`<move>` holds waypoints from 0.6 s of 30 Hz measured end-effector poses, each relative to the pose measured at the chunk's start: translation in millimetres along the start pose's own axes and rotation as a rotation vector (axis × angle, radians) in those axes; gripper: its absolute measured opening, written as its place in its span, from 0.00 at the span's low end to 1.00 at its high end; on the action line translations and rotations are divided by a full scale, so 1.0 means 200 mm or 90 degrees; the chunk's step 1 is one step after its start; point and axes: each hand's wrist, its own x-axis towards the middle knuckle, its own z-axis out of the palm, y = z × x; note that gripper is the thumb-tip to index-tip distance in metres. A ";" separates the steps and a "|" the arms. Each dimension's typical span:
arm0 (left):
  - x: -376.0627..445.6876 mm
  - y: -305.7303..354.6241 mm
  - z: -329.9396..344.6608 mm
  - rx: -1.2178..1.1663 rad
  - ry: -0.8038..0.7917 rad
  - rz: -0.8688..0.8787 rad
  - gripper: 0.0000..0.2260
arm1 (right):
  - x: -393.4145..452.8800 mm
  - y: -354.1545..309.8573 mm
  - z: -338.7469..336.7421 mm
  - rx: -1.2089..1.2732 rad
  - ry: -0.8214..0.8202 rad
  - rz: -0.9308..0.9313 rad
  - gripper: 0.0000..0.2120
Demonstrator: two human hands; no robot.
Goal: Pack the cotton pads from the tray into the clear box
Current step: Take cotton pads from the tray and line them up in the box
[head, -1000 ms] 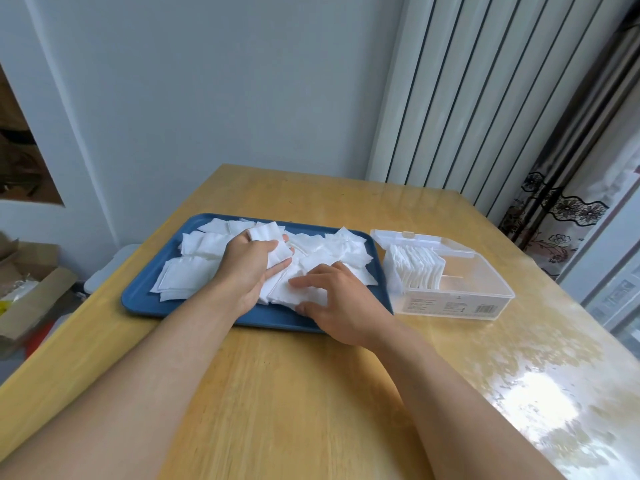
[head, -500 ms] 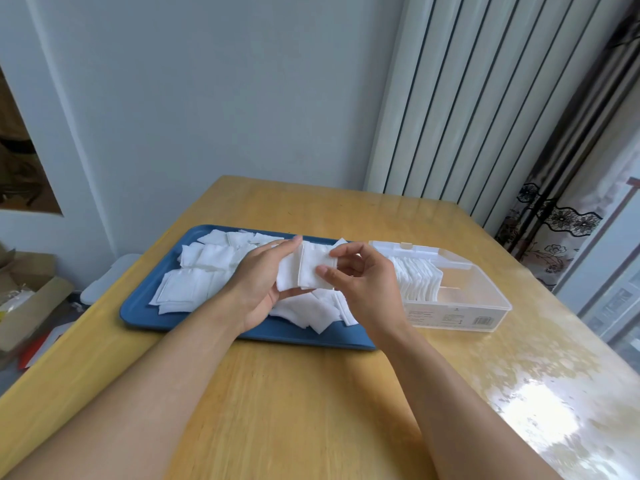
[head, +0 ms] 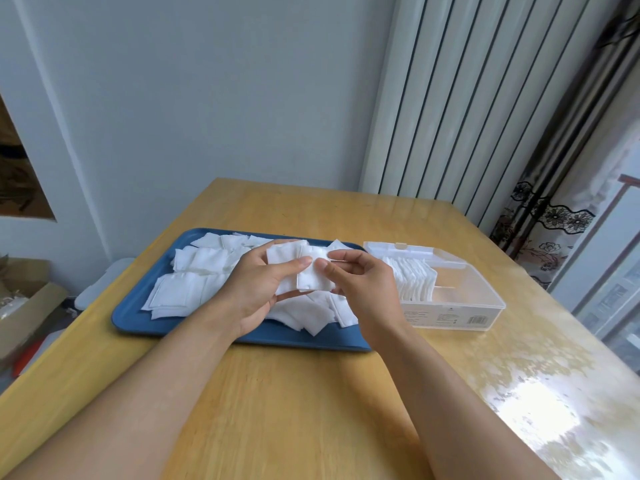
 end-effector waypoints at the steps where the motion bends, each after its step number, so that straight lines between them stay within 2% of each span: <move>1: 0.00 0.00 0.00 -0.003 -0.005 0.000 0.15 | 0.00 0.00 0.00 0.003 -0.002 0.004 0.11; 10: 0.00 0.01 0.00 -0.062 -0.043 -0.040 0.13 | 0.01 -0.01 -0.01 0.034 0.015 0.015 0.13; 18: 0.00 0.02 0.01 -0.056 0.010 -0.024 0.12 | -0.01 -0.01 -0.01 0.022 0.030 -0.025 0.04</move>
